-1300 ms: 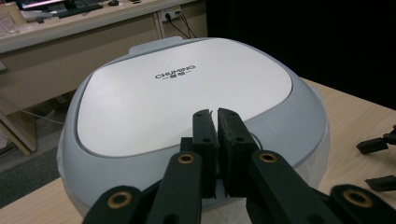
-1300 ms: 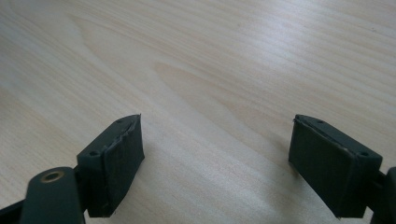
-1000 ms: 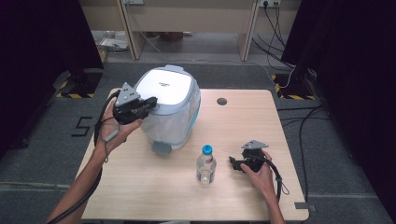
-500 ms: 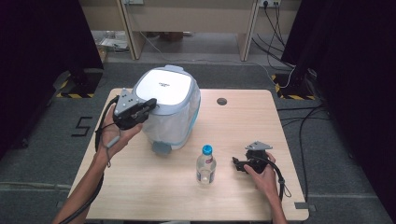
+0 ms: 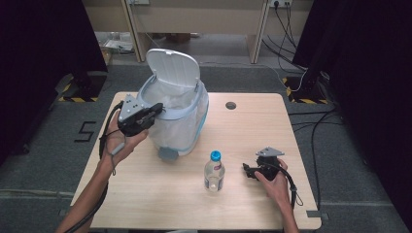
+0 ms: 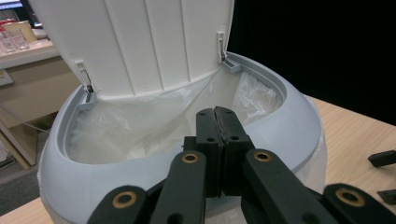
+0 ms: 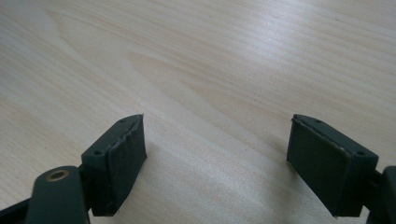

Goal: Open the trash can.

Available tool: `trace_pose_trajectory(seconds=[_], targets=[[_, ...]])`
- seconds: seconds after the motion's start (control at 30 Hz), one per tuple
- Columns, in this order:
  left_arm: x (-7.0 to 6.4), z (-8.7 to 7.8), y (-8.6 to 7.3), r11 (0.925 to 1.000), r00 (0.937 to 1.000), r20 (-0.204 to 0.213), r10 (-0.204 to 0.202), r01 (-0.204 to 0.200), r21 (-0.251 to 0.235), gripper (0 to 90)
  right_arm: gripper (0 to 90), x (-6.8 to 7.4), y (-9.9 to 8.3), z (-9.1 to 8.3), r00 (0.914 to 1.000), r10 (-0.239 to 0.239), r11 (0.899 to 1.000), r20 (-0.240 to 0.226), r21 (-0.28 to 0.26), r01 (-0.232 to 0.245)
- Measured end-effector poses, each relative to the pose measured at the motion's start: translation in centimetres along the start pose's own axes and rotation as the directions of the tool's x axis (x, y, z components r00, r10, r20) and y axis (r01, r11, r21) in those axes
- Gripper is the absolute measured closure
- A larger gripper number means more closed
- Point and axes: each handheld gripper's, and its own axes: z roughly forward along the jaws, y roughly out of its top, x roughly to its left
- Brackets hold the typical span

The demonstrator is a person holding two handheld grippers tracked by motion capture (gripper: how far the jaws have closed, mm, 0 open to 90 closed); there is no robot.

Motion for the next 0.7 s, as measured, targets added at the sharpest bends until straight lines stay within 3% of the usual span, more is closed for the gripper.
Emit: trace_pose_trajectory(seconds=[0.07, 0.17, 0.2, 0.27, 0.3, 0.4, 0.7], targets=[[0.0, 0.1, 0.2, 0.9998, 0.9998, -0.005, 0.018, -0.018, 0.005, 88.3, 19.7, -0.1, 0.0, 0.0, 1.0, 0.006, 1.0, 0.003, 0.001, -0.006], [0.2, 0.0, 0.3, 1.0, 1.0, 0.004, 0.007, -0.007, 0.005, 87.5, 19.9, 0.0, 0.0, -0.1, 1.0, -0.002, 1.0, 0.009, -0.002, 0.002], [0.3, -0.1, 0.4, 0.9998, 0.9997, -0.012, 0.021, -0.021, 0.007, 80.3, 19.9, 0.0, 0.1, -0.2, 1.0, -0.007, 1.0, 0.007, -0.009, 0.007], [0.3, -0.2, 0.4, 0.9999, 0.9999, 0.008, 0.013, -0.013, 0.008, 75.6, 19.9, 0.0, 0.1, -0.4, 0.9999, 0.005, 1.0, 0.011, -0.023, -0.004], [0.3, -0.4, 0.4, 1.0, 0.9992, 0.039, 0.001, -0.001, 0.008, 71.6, 19.9, 0.0, 0.2, -0.8, 0.9998, 0.019, 0.999, -0.003, -0.045, -0.019], [0.3, -0.6, 0.3, 1.0, 0.9997, 0.025, 0.0, 0.0, 0.008, 63.7, 19.7, 0.2, 0.3, -1.3, 0.9997, 0.022, 0.997, -0.007, -0.068, -0.022], [-0.3, -3.0, 0.1, 0.9985, 0.9942, 0.096, -0.047, 0.05, -0.025, 55.7, 18.2, 2.1, 0.6, -3.2, 0.9995, -0.002, 0.99, -0.033, -0.138, -0.003]])
